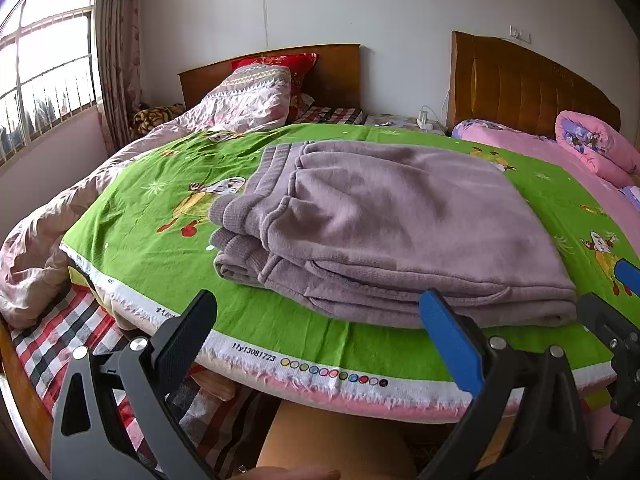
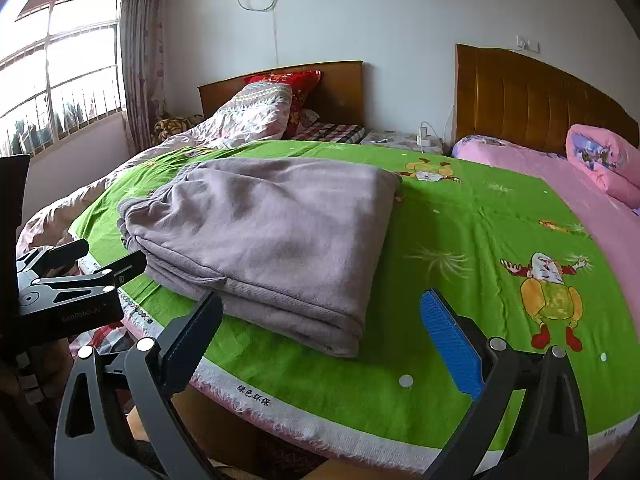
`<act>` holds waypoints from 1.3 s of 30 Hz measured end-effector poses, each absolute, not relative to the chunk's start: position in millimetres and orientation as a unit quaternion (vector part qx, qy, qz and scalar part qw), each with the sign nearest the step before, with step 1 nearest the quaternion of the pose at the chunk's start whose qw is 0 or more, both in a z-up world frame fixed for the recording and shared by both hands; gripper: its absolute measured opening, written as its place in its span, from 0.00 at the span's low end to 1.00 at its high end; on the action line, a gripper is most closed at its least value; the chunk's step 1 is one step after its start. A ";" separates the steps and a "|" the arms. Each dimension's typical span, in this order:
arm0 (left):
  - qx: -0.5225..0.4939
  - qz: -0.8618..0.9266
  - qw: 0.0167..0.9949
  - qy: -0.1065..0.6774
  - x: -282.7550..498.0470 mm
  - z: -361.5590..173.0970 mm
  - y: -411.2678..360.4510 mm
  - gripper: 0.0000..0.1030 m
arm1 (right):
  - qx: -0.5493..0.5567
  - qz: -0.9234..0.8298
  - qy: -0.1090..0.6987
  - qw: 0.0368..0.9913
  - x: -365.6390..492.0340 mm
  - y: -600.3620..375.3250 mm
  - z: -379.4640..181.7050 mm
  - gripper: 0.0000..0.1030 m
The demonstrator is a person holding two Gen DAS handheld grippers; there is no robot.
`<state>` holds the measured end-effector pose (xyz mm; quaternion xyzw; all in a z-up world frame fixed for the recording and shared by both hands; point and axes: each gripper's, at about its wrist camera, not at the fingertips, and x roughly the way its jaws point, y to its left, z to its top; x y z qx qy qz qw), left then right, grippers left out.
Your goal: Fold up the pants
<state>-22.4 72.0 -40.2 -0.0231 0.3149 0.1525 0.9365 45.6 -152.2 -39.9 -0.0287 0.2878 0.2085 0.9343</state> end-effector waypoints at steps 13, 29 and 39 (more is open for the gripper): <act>-0.023 0.153 0.936 0.317 -23.4 -42.4 71.3 0.99 | -0.027 0.208 0.290 0.934 46.4 -152.7 -40.6 0.94; -0.022 0.153 0.936 0.317 -23.8 -42.9 71.9 0.99 | -0.023 0.205 0.293 0.933 44.1 -151.8 -43.2 0.94; -0.023 0.153 0.936 0.318 -23.6 -42.5 72.4 0.99 | -0.023 0.205 0.294 0.933 44.2 -151.8 -43.5 0.94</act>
